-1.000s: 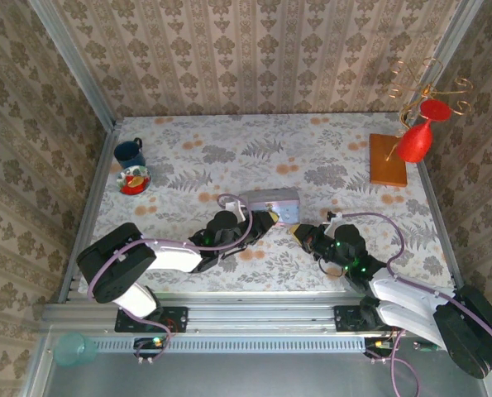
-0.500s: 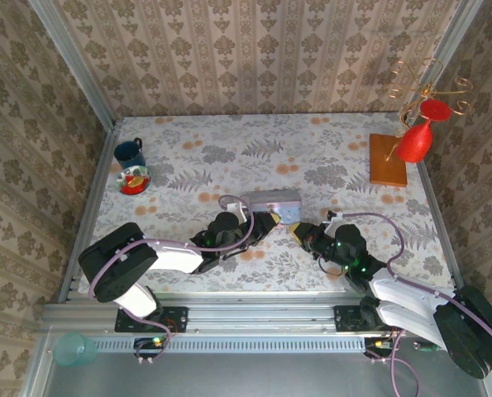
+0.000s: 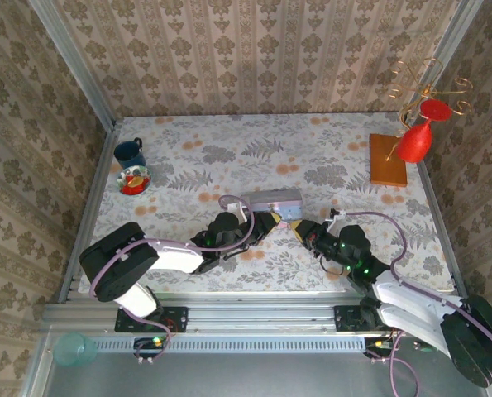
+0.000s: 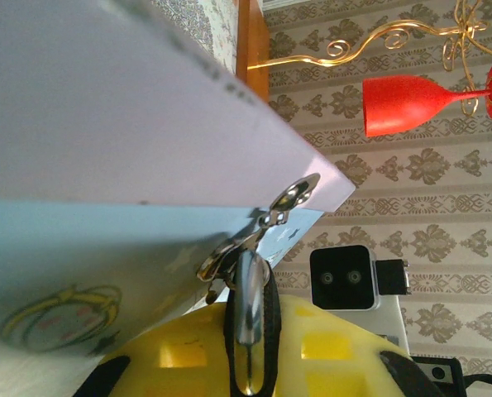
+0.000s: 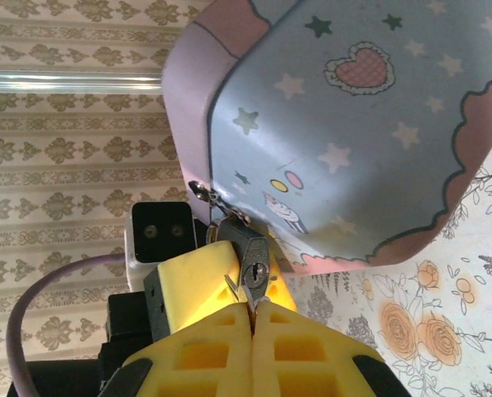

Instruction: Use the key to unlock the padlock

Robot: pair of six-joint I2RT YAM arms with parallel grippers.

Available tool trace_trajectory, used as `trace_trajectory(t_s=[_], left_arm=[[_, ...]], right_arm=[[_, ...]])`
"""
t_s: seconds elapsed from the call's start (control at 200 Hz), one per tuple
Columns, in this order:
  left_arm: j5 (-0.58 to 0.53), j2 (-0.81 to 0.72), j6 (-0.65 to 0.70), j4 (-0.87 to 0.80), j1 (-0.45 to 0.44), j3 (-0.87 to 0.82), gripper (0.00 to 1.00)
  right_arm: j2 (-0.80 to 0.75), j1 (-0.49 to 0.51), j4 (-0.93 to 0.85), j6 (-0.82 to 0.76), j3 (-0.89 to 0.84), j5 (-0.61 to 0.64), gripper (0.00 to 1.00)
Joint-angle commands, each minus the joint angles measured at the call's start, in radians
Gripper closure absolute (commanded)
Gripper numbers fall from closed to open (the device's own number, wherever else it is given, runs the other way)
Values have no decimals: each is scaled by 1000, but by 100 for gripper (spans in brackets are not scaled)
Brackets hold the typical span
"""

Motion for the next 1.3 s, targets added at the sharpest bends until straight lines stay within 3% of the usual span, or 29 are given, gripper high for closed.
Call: trace_trajectory(t_s=[0.0, 0.52, 0.985, 1.295], left_arm=[[6, 10, -9, 103, 3, 31, 99], [2, 4, -28, 122, -2, 43, 98], [4, 12, -28, 120, -6, 49, 98], [-11, 10, -27, 125, -5, 36, 98]], right_arm=[[-12, -3, 7, 15, 10, 21, 100], [-5, 5, -18, 26, 18, 56, 100], [88, 31, 73, 35, 37, 62, 100], [6, 31, -10, 32, 23, 93, 100]])
